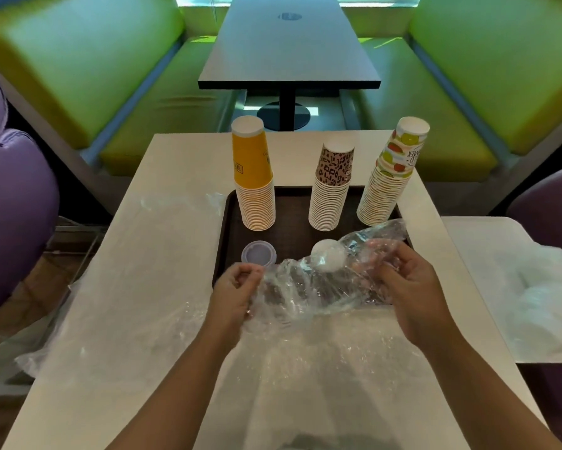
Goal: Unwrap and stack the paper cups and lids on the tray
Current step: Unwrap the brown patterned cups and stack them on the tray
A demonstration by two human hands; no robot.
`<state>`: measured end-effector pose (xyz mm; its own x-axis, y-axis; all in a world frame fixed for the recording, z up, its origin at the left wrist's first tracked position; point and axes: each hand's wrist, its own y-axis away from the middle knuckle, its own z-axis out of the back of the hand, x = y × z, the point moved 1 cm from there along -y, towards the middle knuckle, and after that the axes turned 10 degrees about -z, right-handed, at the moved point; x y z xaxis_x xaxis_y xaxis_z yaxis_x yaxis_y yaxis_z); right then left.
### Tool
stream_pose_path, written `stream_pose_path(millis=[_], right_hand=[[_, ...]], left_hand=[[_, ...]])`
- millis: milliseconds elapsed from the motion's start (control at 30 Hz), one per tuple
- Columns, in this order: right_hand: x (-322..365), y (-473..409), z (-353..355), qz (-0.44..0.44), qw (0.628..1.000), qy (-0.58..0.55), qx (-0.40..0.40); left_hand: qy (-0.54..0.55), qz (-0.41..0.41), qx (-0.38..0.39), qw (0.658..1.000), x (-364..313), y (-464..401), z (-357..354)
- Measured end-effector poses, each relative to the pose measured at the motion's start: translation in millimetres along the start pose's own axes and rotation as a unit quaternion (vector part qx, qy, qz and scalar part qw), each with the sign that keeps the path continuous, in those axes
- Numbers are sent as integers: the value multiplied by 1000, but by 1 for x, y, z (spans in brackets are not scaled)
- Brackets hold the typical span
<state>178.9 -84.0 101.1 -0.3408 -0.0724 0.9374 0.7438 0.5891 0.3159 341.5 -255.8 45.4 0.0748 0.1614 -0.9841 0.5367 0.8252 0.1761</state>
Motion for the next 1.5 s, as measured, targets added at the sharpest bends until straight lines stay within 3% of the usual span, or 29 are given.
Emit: stream_pose_path(millis=[133, 367, 533, 667, 733, 800, 867, 933, 1033, 1100, 1167, 1267, 1367, 1500], right_hand=[[-25, 5, 39, -1, 998, 16, -63], [-78, 4, 109, -40, 981, 73, -176], [-102, -2, 132, -61, 962, 135, -231], [-116, -12, 133, -59, 940, 218, -254], [-116, -13, 130, -50, 921, 266, -280], [-106, -6, 126, 26, 886, 301, -351], [-87, 7, 114, 168, 833, 349, -395], [-76, 16, 84, 268, 819, 388, -325], [-96, 24, 14, 291, 839, 451, -84], [-131, 28, -27, 283, 789, 544, 41], [-167, 27, -46, 273, 722, 628, 98], [-184, 13, -43, 217, 701, 674, 91], [-187, -1, -20, 155, 694, 701, 63], [-179, -6, 19, 97, 705, 702, 11]], left_hand=[[-99, -113, -62, 987, 9, 0, 35], [-200, -132, -113, 964, 32, 7, 84], [-315, -194, -121, 921, 43, 9, 95], [-447, -239, -63, 860, 63, 7, 88], [-529, -259, -59, 806, 68, 10, 84], [-575, -312, -65, 753, 63, 18, 77], [-596, -374, -23, 711, 58, 32, 65], [-602, -402, 48, 688, 67, 43, 54], [-608, -396, 136, 675, 91, 49, 41], [-608, -374, 167, 680, 101, 50, 31], [-622, -354, 188, 672, 108, 48, 24], [-650, -309, 210, 662, 118, 45, 24], [-659, -266, 202, 674, 124, 42, 27], [-652, -249, 187, 691, 126, 40, 34]])
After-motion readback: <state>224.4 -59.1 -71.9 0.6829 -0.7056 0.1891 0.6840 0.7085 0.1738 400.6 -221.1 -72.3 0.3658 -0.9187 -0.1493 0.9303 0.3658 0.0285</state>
